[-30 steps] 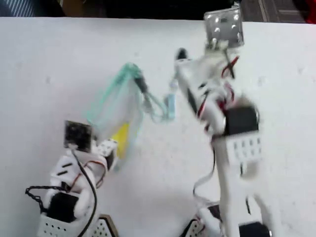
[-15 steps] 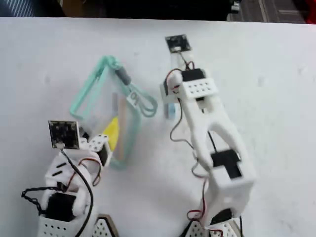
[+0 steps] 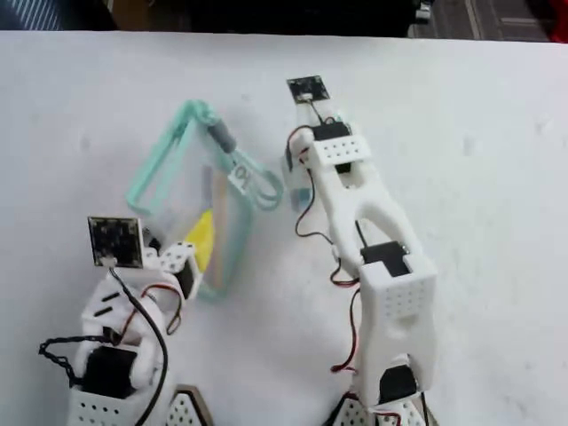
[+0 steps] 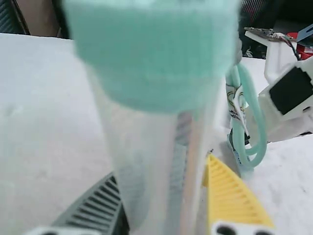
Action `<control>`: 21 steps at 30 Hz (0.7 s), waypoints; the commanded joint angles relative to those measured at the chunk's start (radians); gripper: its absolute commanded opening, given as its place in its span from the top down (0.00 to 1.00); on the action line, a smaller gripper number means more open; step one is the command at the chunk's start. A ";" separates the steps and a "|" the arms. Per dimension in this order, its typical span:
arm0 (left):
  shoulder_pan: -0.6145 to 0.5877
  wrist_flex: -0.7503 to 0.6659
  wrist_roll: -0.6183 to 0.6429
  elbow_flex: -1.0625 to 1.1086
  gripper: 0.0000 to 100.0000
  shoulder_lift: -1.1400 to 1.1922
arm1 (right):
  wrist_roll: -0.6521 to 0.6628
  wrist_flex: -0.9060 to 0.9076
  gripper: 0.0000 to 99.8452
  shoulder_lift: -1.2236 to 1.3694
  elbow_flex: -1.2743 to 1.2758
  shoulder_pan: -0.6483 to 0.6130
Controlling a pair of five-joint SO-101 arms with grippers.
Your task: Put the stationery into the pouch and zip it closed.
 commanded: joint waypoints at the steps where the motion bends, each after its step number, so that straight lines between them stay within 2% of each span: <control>1: 0.015 -0.018 0.011 -0.046 0.79 -0.010 | -0.011 -0.018 0.82 -0.002 -0.029 -0.002; 12: 0.035 -0.018 0.011 -0.046 0.79 -0.010 | -0.008 -0.019 0.83 -0.002 -0.032 -0.002; 17: 0.035 -0.018 0.011 -0.046 0.79 -0.010 | -0.002 -0.019 0.99 -0.002 -0.032 -0.002; 21: 0.035 -0.018 0.011 -0.046 0.79 -0.010 | -0.002 -0.019 0.90 -0.001 -0.032 -0.002</control>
